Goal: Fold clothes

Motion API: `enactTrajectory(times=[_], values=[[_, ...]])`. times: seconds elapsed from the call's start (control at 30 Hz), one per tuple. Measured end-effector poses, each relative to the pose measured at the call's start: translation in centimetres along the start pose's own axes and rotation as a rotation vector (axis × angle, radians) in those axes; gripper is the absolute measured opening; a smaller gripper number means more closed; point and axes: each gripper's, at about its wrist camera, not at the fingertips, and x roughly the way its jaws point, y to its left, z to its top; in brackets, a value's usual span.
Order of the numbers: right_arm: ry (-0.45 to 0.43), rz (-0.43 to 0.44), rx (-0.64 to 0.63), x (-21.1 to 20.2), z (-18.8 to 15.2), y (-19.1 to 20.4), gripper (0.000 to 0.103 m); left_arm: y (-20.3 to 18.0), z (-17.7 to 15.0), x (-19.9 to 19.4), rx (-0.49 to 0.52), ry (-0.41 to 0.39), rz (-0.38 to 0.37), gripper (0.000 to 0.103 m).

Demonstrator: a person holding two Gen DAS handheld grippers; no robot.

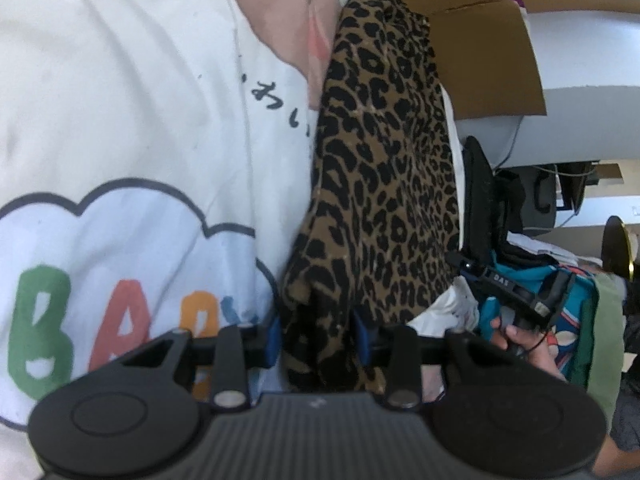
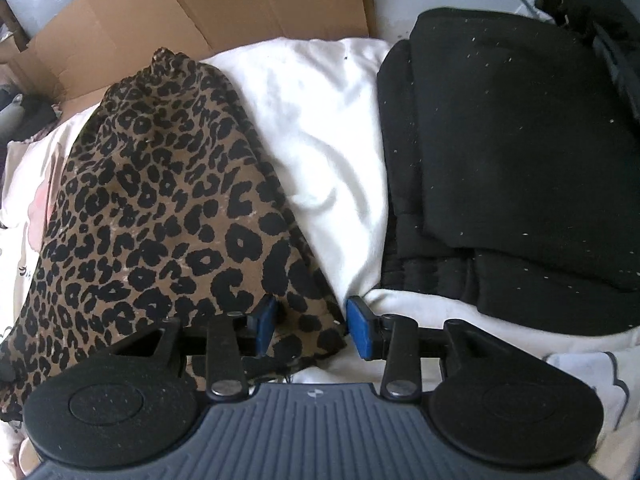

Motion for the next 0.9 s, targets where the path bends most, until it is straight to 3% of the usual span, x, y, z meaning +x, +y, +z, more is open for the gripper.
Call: enactTrajectory(times=[0.1, 0.2, 0.27, 0.33, 0.5, 0.67, 0.9], values=[[0.007, 0.014, -0.013, 0.1, 0.2, 0.0, 0.046, -0.4, -0.2, -0.3, 0.026, -0.006, 0.013, 0.014], [0.002, 0.027, 0.002, -0.2, 0.3, -0.1, 0.046, -0.4, -0.4, -0.6, 0.03, -0.004, 0.004, 0.014], [-0.005, 0.029, 0.004, -0.4, 0.3, -0.1, 0.045, -0.4, -0.4, -0.7, 0.024, 0.0, -0.007, 0.015], [-0.022, 0.032, 0.002, -0.8, 0.4, 0.0, 0.045, -0.3, -0.4, -0.6, 0.026, 0.005, 0.009, 0.026], [-0.063, 0.044, -0.002, -1.6, 0.9, -0.1, 0.045, 0.1, -0.3, -0.9, 0.034, -0.025, 0.021, 0.032], [-0.044, 0.072, -0.046, -0.5, 1.3, 0.3, 0.045, 0.0, -0.2, -0.7, 0.073, -0.032, 0.034, 0.033], [0.007, 0.096, -0.098, 1.5, 2.2, 0.4, 0.045, 0.6, -0.5, -0.6, 0.019, -0.01, -0.004, 0.033]])
